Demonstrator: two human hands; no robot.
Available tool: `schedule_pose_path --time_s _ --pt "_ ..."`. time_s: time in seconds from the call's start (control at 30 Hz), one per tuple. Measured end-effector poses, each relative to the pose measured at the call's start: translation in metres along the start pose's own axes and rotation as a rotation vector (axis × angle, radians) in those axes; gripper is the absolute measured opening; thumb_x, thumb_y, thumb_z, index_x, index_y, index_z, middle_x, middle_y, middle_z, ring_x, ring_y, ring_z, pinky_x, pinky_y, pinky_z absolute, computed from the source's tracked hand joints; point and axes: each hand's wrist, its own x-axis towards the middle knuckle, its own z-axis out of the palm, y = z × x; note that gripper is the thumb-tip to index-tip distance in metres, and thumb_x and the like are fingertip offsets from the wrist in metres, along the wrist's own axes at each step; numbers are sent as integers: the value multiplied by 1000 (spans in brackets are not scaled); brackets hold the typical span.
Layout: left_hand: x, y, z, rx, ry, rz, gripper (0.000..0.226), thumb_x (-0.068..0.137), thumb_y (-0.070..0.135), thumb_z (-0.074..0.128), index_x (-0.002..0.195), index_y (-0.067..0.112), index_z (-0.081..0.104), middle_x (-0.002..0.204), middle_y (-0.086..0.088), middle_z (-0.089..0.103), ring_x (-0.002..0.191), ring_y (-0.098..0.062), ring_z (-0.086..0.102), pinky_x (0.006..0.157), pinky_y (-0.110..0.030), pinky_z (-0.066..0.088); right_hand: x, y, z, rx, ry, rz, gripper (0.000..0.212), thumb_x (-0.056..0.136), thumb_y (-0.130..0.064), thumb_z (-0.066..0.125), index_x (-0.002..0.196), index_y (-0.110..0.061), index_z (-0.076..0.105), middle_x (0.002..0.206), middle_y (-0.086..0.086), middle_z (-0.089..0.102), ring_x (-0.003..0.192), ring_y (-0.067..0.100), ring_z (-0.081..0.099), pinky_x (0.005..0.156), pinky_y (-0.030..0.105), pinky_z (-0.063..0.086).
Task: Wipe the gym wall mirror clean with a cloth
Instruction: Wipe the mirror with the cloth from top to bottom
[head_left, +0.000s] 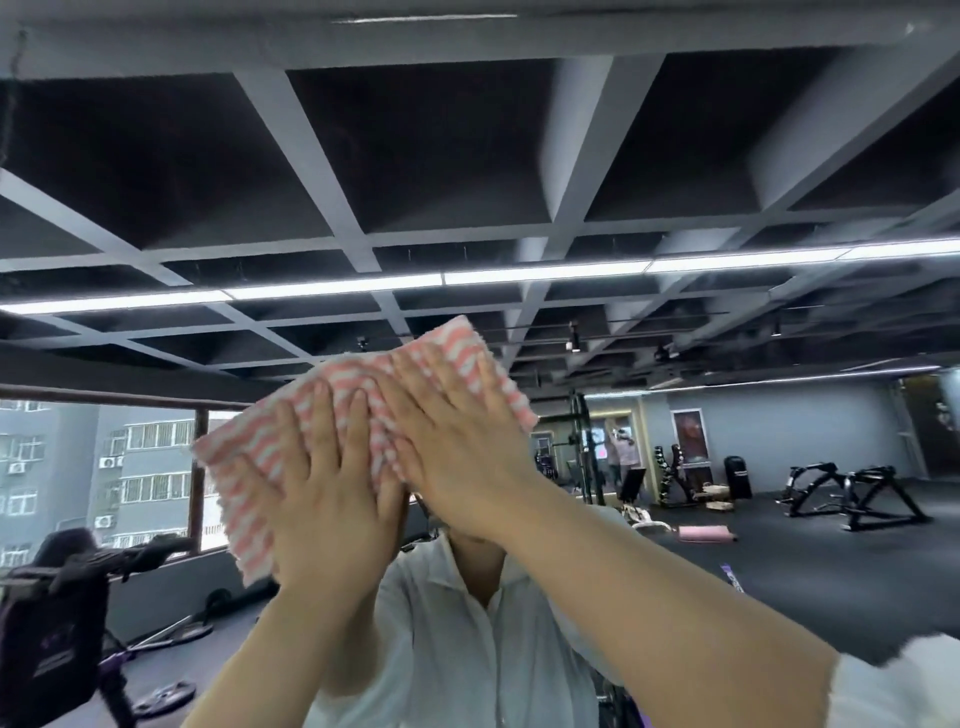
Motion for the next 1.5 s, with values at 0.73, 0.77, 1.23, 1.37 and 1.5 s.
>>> schedule_pose_path --time_s 0.73,0.77,1.23,1.37,1.5 --pt "82 152 -6 158 -216 653 62 94 58 5 150 35 -11 157 5 -22 143 -27 -23 105 -65 -21 -53 147 -15 34 132 746 83 78 -59 -11 152 -22 -15 159 5 -19 145 31 -19 113 54 -12" --pt "89 144 -9 172 -205 632 62 95 59 7 149 36 -12 157 5 -23 143 -27 -23 105 -66 -20 -43 144 -18 40 133 727 82 79 -61 -12 151 -23 -16 159 4 -20 145 31 -20 113 55 -12" --pt "74 54 -8 156 -72 282 67 82 58 -5 143 34 -17 155 1 -18 145 -31 -15 108 -67 -10 -1 63 -6 43 90 332 58 87 -57 -15 135 -31 -33 145 -4 -37 138 24 -34 114 52 -17" --pt "52 80 5 81 -10 353 60 90 50 23 146 28 18 153 -5 11 142 -35 12 106 -66 -2 -34 79 7 7 78 342 60 82 -54 -18 134 -31 -36 142 -8 -41 126 12 -47 111 47 -25" --pt "54 132 7 127 -116 465 65 81 60 -10 141 36 -23 148 0 -31 140 -32 -26 100 -67 -20 -68 127 3 -21 75 523 59 79 -56 -21 125 -31 -49 144 -4 -42 139 25 -34 111 51 -20"
